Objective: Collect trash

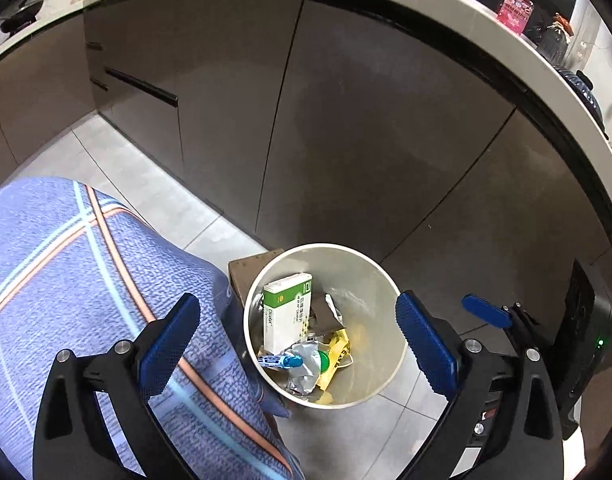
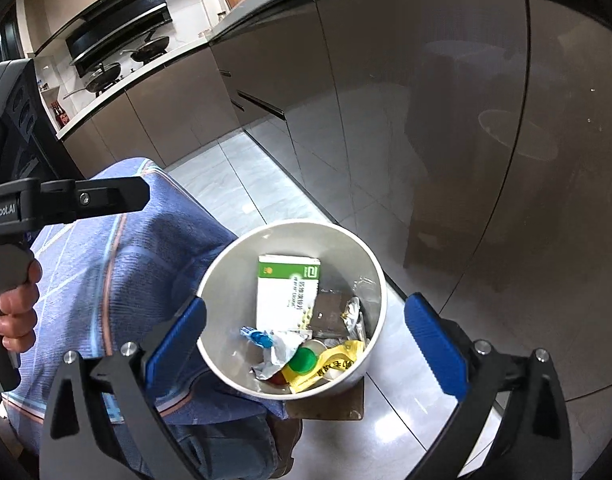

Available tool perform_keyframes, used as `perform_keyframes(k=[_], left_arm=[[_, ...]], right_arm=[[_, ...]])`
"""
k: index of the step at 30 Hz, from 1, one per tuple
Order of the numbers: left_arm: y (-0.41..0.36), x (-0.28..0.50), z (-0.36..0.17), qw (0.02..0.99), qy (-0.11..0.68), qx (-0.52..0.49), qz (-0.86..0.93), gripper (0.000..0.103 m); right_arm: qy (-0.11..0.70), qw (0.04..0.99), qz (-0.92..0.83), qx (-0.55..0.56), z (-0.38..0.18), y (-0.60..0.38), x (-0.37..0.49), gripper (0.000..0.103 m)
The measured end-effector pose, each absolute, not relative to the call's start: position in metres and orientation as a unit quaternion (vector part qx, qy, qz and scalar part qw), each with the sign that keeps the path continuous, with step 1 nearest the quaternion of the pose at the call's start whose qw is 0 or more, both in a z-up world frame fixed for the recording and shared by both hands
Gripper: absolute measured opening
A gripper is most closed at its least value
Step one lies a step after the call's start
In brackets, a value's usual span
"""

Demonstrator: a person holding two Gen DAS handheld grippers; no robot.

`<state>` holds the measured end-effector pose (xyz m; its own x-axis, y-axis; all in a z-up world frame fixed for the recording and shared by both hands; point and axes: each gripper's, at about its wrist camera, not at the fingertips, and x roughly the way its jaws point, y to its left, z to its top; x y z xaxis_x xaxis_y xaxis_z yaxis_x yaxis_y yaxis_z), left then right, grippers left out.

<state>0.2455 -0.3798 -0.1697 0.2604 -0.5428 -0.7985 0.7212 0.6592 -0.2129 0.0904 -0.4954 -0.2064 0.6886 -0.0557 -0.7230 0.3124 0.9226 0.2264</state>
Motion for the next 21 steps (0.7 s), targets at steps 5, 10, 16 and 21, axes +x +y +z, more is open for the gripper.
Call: perform_keyframes(k=[5, 10, 16, 21], left_arm=[[-0.365, 0.233, -0.147, 0.804, 0.435, 0.098, -0.394, 0.094], [-0.327, 0.218, -0.116, 0.837, 0.4, 0.1, -0.359, 0.094], [-0.252, 0.195, -0.079, 0.876, 0.376, 0.078, -0.293, 0.094], [-0.194, 0.164, -0.059, 0.9, 0.357, 0.062, -0.241, 0.094]], right_arm=[[0.372, 0.91, -0.095, 0.16, -0.188, -0.484, 0.088, 0.1], [0.356, 0.917, -0.096, 0.155, -0.155, -0.463, 0.079, 0.1], [0.332, 0.926, -0.108, 0.144, -0.112, -0.428, 0.065, 0.1], [0.322, 0.93, -0.113, 0.138, -0.078, -0.387, 0.05, 0.1]])
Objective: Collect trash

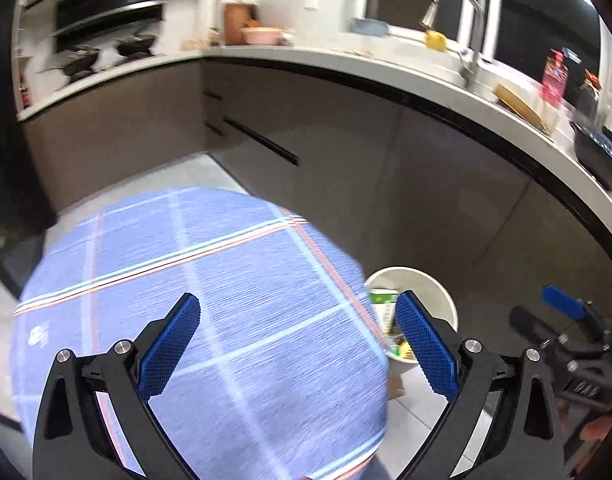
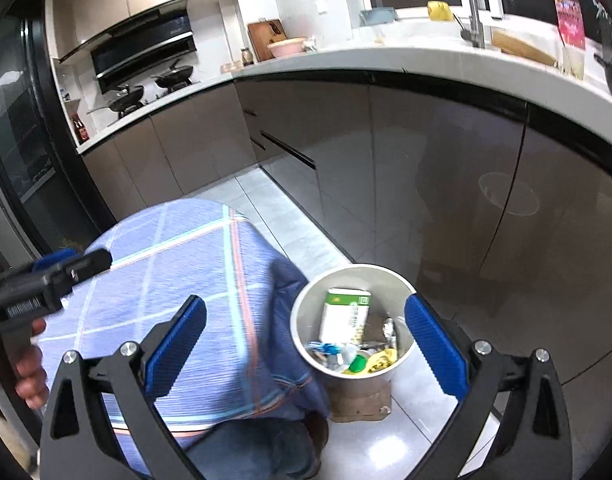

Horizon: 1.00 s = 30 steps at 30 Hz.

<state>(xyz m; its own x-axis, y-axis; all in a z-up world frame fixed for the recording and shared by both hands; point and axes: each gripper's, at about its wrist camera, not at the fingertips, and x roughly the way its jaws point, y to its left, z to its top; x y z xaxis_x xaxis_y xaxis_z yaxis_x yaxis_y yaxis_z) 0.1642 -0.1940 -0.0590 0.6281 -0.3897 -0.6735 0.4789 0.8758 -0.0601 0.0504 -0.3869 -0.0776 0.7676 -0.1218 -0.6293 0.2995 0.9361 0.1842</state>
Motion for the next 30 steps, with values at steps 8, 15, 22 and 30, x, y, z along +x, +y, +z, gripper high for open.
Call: perform_keyframes(k=[8, 15, 22, 30], left_arm=[[-0.117, 0.113, -0.041, 0.922, 0.341, 0.046, -0.177, 0.094], [-0.083, 0.071, -0.026, 0.928, 0.331, 0.035, -0.165, 0.094], [-0.068, 0.036, -0.006, 0.937, 0.307, 0.028, -0.161, 0.095], [-0.051, 0.017, 0.01, 0.946, 0.29, 0.02, -0.144, 0.094]], right_arm=[[0.31, 0.939, -0.106, 0.103, -0.041, -0.313, 0.031, 0.1], [0.308, 0.942, -0.121, 0.057, -0.026, -0.261, 0.006, 0.1], [0.286, 0.947, -0.14, 0.037, -0.003, -0.238, -0.027, 0.1], [0.277, 0.95, -0.135, 0.051, 0.005, -0.231, -0.044, 0.1]])
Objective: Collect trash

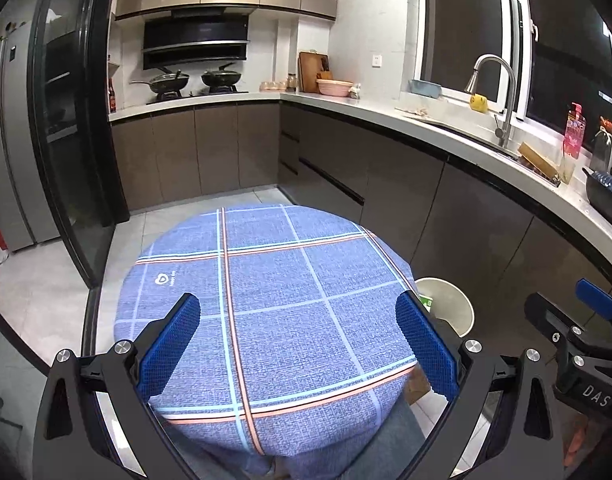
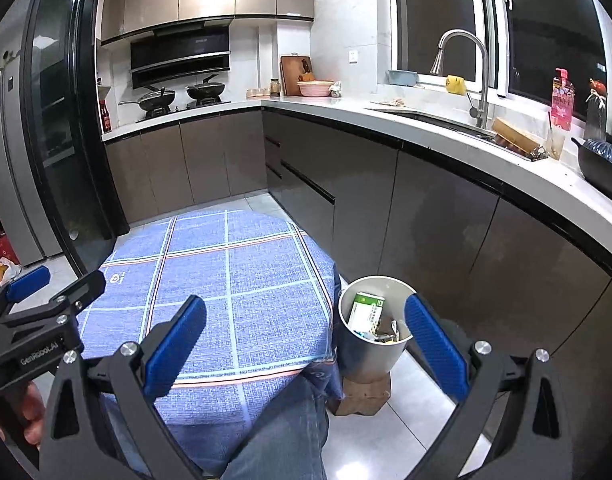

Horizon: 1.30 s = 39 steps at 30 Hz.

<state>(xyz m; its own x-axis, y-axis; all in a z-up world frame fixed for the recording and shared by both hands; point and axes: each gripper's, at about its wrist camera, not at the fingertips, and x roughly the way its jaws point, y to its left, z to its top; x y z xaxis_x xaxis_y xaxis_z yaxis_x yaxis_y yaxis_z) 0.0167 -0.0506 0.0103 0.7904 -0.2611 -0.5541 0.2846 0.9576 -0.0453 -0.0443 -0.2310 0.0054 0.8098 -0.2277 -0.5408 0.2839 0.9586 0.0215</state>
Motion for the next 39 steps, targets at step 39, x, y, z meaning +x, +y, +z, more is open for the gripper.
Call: perform_keyframes(k=[39], left_arm=[[-0.037, 0.014, 0.016, 0.947, 0.292, 0.01, -0.136, 0.095]], right_arm=[[0.274, 0.953, -0.123, 0.049, 0.008, -0.222, -0.046, 0.1]])
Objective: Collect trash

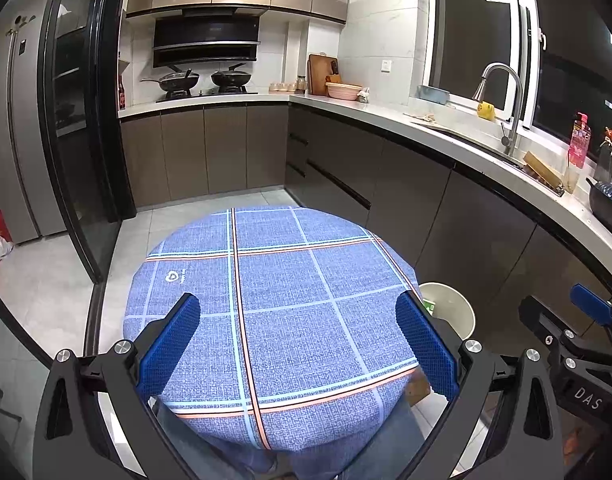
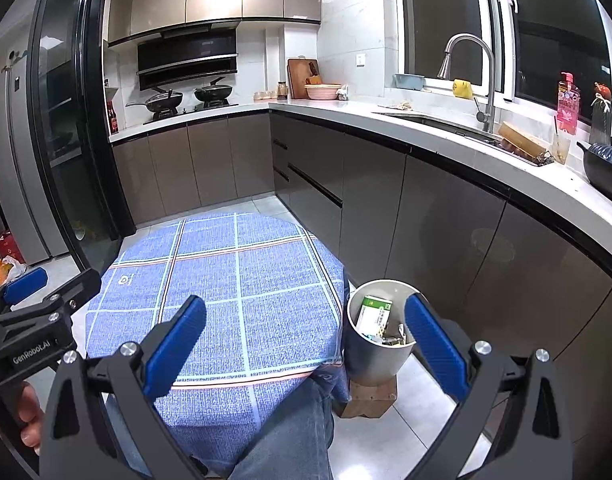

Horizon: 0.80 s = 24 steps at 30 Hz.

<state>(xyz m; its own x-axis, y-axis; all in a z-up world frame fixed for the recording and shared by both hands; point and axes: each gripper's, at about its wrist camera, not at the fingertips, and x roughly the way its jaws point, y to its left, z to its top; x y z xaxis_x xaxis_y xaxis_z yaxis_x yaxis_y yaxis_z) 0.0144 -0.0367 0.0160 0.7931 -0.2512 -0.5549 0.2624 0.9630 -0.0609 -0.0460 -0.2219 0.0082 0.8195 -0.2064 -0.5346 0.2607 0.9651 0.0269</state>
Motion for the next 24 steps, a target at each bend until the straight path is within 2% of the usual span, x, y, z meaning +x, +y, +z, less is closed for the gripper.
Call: perform_keyframes(k=[24], left_arm=[[-0.036, 0.0144, 0.0141, 0.946, 0.292, 0.011, -0.138, 0.095]], right_arm=[[0.275, 0.952, -0.122, 0.051, 0.0084, -0.2214, -0.0457, 0.1]])
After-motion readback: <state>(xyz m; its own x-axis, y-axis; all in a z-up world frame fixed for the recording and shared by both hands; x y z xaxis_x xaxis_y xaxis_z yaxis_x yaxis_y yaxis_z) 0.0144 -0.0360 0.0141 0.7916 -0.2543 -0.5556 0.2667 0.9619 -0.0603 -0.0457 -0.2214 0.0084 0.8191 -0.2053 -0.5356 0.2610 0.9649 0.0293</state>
